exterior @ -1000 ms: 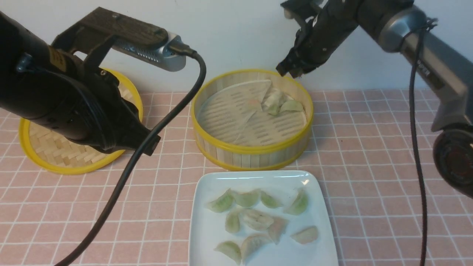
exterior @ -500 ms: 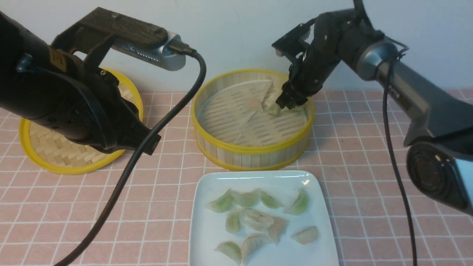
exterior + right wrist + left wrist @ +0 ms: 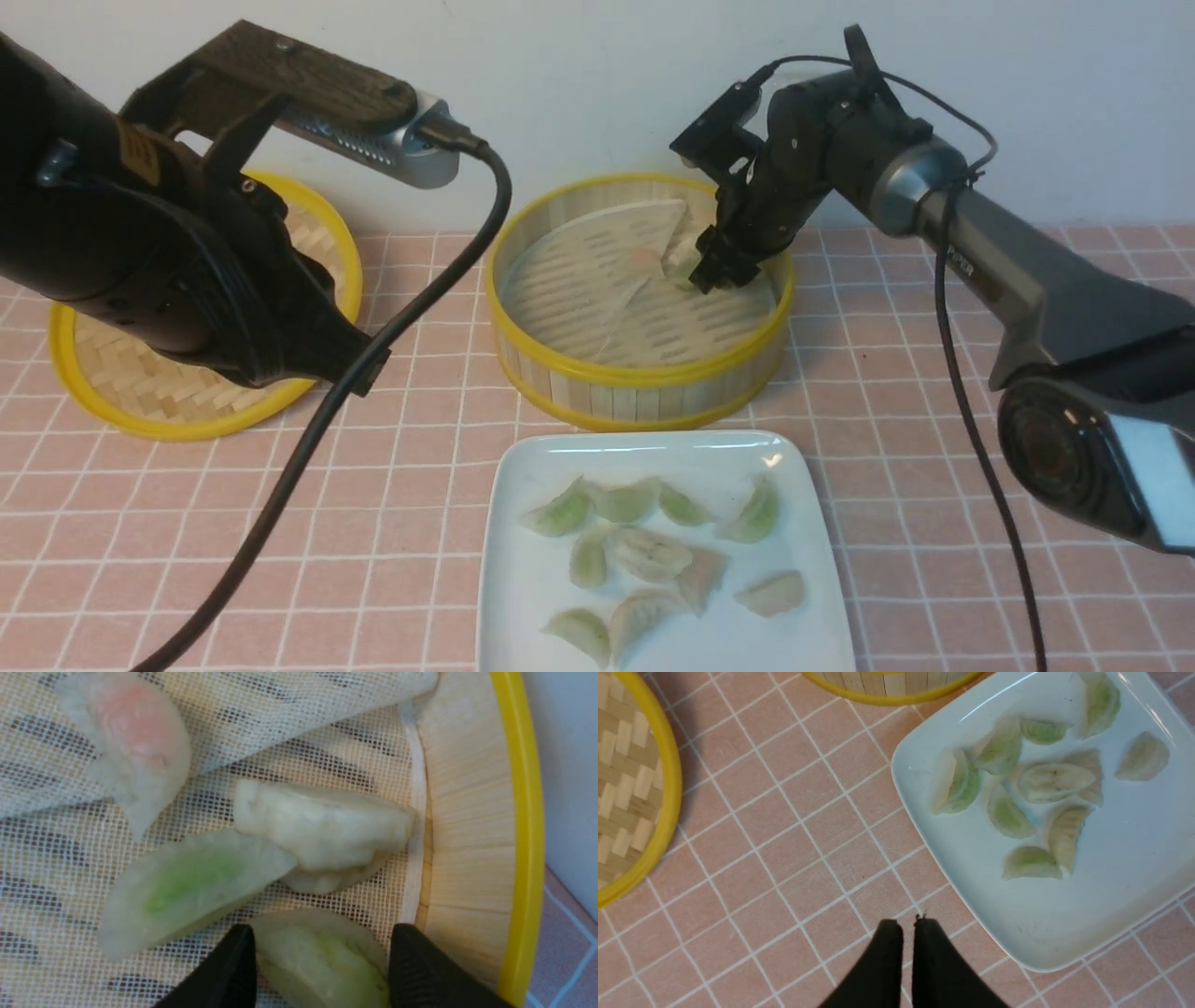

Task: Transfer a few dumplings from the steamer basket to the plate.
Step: Use the right arm to grab a dumpling from inside the steamer, then use the right arm to put the dumpling into the plate

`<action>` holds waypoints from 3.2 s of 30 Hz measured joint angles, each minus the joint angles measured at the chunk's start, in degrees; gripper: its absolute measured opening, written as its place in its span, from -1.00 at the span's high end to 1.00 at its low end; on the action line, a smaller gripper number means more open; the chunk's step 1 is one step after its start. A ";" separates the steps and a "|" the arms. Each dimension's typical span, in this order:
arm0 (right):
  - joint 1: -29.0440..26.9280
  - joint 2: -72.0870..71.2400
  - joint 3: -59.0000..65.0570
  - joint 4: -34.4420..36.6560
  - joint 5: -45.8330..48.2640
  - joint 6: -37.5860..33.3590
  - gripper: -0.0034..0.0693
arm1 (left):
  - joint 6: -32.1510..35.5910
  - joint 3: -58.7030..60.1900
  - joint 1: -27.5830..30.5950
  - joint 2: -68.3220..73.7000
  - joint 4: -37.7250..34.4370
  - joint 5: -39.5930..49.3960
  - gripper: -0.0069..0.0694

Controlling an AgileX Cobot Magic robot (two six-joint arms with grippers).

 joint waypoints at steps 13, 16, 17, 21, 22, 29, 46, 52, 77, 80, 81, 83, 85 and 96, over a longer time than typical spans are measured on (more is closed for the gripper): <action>1.98 -8.69 -10.51 1.74 9.47 7.84 0.93 | 0.00 0.00 0.00 0.05 0.05 0.82 0.77; 2.04 -10.21 -9.31 1.88 9.39 7.99 0.94 | 0.00 0.00 0.00 0.05 0.05 1.03 0.77; 2.04 -10.21 -8.06 1.88 9.39 7.99 0.93 | 0.00 0.00 0.00 0.05 0.05 1.07 0.77; 2.04 -7.23 -3.93 1.25 9.51 7.00 0.78 | 0.00 0.00 0.00 0.05 0.05 1.77 0.77; 2.04 -6.97 -3.83 1.25 9.58 6.85 0.75 | 0.00 0.00 0.00 0.05 0.05 1.83 0.77; 2.04 -0.69 -2.77 -3.45 4.38 5.12 -0.01 | 0.00 0.00 0.00 0.05 0.05 2.31 0.77; 2.21 1.95 -2.93 -6.90 1.35 4.73 -0.32 | 0.00 0.00 0.00 0.05 0.05 3.82 0.77; 2.31 2.29 -3.30 -7.83 2.33 4.66 0.22 | 0.00 0.00 0.00 0.05 0.05 4.02 0.77; 6.73 -36.42 36.93 13.55 9.19 13.96 0.32 | -0.04 0.00 0.00 0.00 0.02 7.14 0.77; 9.56 -41.05 52.79 17.48 8.04 14.62 0.32 | -0.04 0.00 0.00 -0.04 -0.40 7.16 0.77; 10.37 -41.56 56.04 18.18 7.07 14.91 0.32 | -0.04 0.00 0.00 -0.04 -0.60 7.16 0.77; 12.48 -41.87 62.14 18.92 4.97 15.79 0.32 | -0.04 0.00 0.00 -0.04 -1.10 7.16 0.77; 14.65 -41.59 67.40 19.27 3.21 16.65 0.32 | -0.04 0.00 0.00 -0.04 -1.62 7.11 0.77; 17.46 -40.26 70.25 19.28 1.94 18.30 -0.30 | -0.04 0.00 0.00 -0.04 -2.75 4.82 0.77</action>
